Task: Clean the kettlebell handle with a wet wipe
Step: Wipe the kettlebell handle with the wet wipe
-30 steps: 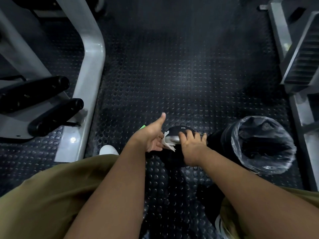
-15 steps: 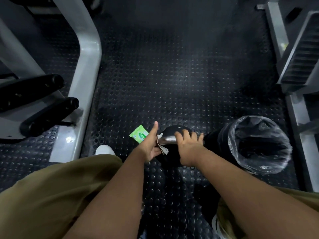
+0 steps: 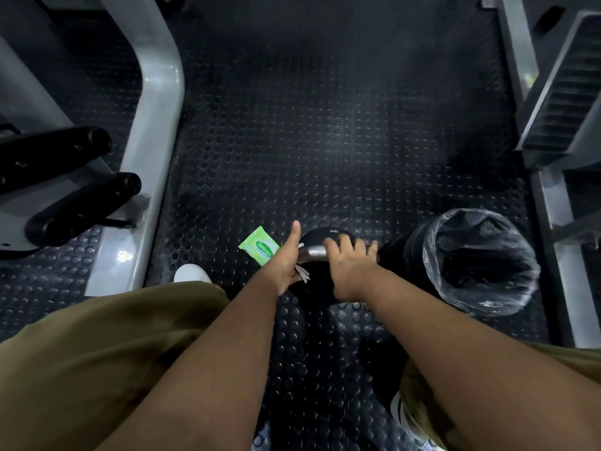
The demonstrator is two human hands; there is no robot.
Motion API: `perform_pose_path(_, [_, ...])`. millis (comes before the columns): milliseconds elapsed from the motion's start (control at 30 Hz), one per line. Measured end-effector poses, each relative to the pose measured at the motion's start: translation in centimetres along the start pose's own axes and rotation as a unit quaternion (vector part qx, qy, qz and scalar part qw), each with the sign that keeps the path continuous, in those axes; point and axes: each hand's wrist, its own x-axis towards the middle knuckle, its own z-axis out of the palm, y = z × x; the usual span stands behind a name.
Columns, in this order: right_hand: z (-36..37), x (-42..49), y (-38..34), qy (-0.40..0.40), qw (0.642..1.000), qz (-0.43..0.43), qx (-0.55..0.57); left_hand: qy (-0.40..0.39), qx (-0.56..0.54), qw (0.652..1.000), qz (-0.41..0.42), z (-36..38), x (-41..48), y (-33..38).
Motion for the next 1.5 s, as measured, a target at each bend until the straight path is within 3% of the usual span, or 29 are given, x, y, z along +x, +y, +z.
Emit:
perform_pose_path(133, [0.2, 0.0, 0.1, 0.006, 1.000, -0.004, -0.002, -0.019, 0.003, 1.000, -0.016, -0.9, -0.1, 0.2])
perform_pose_path(300, [0.3, 0.1, 0.2, 0.008, 1.000, -0.004, 0.001, -0.099, 0.103, 0.988, -0.055, -3.8, -0.8, 4.3])
perform_pose_path(433, [0.3, 0.2, 0.0, 0.001, 1.000, 0.003, -0.016, -0.075, 0.184, 0.979, -0.043, -1.7, -1.5, 5.9])
perform_pose_path(533, [0.3, 0.3, -0.1, -0.001, 1.000, 0.006, -0.013, -0.035, 0.157, 0.987, -0.019, -0.5, 0.1, 3.6])
perform_pose_path(633, [0.2, 0.1, 0.1, 0.005, 1.000, -0.003, 0.000, -0.003, 0.052, 0.999, -0.005, -0.2, 0.6, 0.5])
perform_pose_path(767, [0.2, 0.0, 0.2, 0.009, 1.000, -0.005, 0.004, 0.004, 0.003, 1.000, 0.017, -0.4, -0.1, -0.8])
perform_pose_path(933, [0.3, 0.1, 0.1, 0.005, 1.000, 0.002, 0.000, -0.067, 0.107, 0.992, -0.028, -2.8, -1.3, 3.5])
perform_pose_path(1133, [0.0, 0.2, -0.1, -0.008, 1.000, 0.013, -0.021, -0.050, 0.263, 0.962, -0.046, -0.8, -1.2, 7.2])
perform_pose_path(1400, [0.6, 0.4, 0.3, 0.008, 1.000, -0.007, 0.008, -0.012, 0.089, 0.996, -0.012, -0.3, 0.1, 0.8])
perform_pose_path(1500, [0.6, 0.4, 0.3, 0.013, 1.000, -0.008, 0.009, -0.039, 0.082, 0.996, -0.001, -1.5, 0.2, 0.7])
